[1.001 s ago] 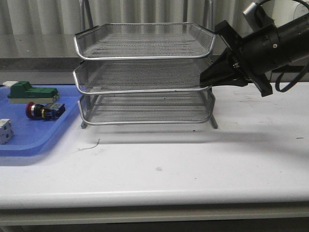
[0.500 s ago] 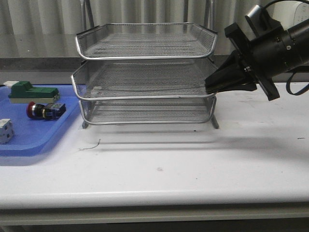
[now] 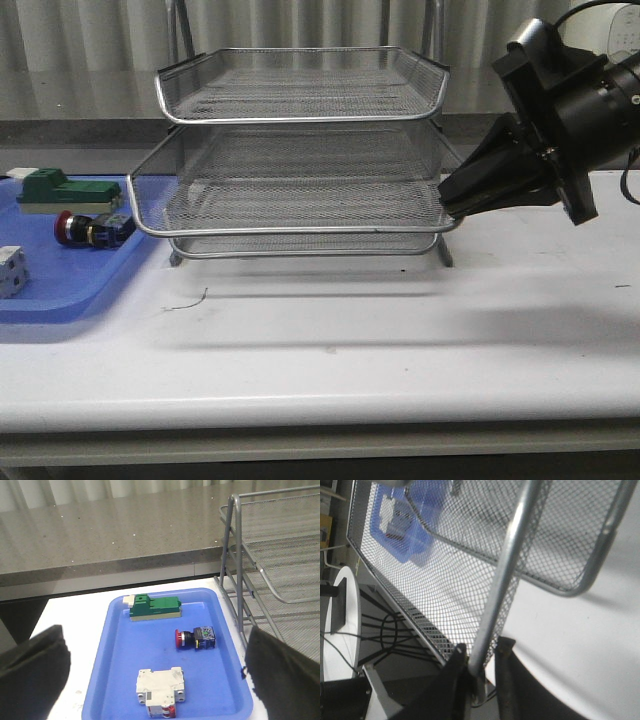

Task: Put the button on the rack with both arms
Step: 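Pull the middle wire tier toward the robot with the right gripper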

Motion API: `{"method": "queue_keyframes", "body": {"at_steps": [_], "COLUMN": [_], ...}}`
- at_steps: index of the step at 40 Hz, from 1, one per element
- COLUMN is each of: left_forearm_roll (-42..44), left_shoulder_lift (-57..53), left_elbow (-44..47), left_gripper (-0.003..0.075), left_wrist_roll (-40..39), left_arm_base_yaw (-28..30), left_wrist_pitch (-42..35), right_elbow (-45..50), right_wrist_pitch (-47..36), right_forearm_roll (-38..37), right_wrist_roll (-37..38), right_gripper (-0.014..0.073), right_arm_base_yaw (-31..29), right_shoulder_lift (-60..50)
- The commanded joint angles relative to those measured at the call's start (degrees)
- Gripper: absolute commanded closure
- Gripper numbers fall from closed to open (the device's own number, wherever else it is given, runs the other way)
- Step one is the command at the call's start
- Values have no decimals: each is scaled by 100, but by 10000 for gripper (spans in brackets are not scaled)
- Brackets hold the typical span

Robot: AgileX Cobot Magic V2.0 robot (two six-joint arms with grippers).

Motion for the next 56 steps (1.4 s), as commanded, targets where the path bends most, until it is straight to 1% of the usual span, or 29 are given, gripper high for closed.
{"method": "queue_keyframes", "body": {"at_steps": [1, 11, 19, 31, 47, 56], "left_forearm_roll": [6, 6, 6, 6, 6, 6], "left_shoulder_lift": [33, 33, 33, 33, 33, 33], "left_elbow": [-221, -221, -221, -221, -221, -221], "left_gripper": [46, 46, 46, 47, 47, 46], "left_wrist_roll": [-48, -48, -48, -48, -48, -48], "left_arm_base_yaw": [-29, -29, -29, -29, -29, -29], "left_wrist_pitch": [-453, -453, -453, -453, -453, -453], "right_elbow": [-100, -100, -100, -100, -9, 157], "right_wrist_pitch": [798, 1312, 1340, 1340, 1348, 1348], "right_forearm_roll": [-360, -735, -1222, -1234, -1464, -1546], "right_wrist_roll": [-40, -23, 271, 625, 764, 770], "right_gripper": [494, 494, 494, 493, 493, 493], "right_arm_base_yaw": [-31, -38, -38, -31, -19, 105], "right_shoulder_lift": [-262, -262, -268, -375, -609, -612]}}
